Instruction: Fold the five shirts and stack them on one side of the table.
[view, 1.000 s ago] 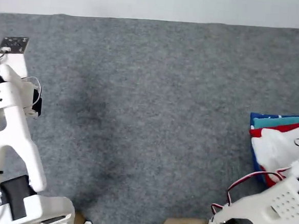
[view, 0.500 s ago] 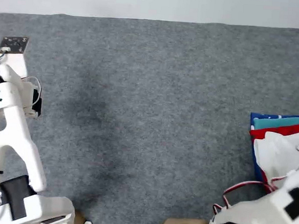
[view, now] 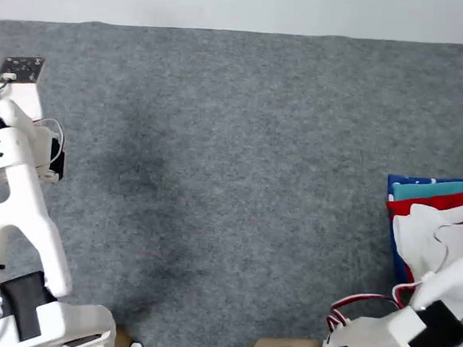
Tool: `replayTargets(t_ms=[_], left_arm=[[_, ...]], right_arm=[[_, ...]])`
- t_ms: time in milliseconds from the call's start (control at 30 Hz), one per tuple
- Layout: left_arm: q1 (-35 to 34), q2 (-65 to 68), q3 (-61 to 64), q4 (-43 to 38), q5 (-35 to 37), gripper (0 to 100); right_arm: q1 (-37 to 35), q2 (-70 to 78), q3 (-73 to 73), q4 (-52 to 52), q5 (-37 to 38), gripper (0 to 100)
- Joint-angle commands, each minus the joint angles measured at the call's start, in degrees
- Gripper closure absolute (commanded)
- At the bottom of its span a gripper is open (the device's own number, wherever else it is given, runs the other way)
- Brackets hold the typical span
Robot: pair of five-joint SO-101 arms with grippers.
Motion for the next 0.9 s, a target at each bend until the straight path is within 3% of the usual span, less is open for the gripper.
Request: replayTargets(t_ms=[0, 167, 400, 867], left_arm=[[0.09, -2.81, -0.31, 1.41, 0.44, 96], [0.18, -2.81, -0.31, 1.41, 0.44, 96], [0.18, -2.81, -0.31, 1.41, 0.44, 96], [0.18, -2.81, -0.31, 1.41, 0.44, 96]], right_arm=[[-0.75, -2.95, 6.15, 1.89, 0.62, 98.9], [-0.66, -2.95, 15.56, 0.13, 0.79, 98.9], [-0.4, -3.03, 25.58, -10.68, 0.97, 98.9], [0.92, -9.8, 12.48, -0.22, 3.96, 98.9]])
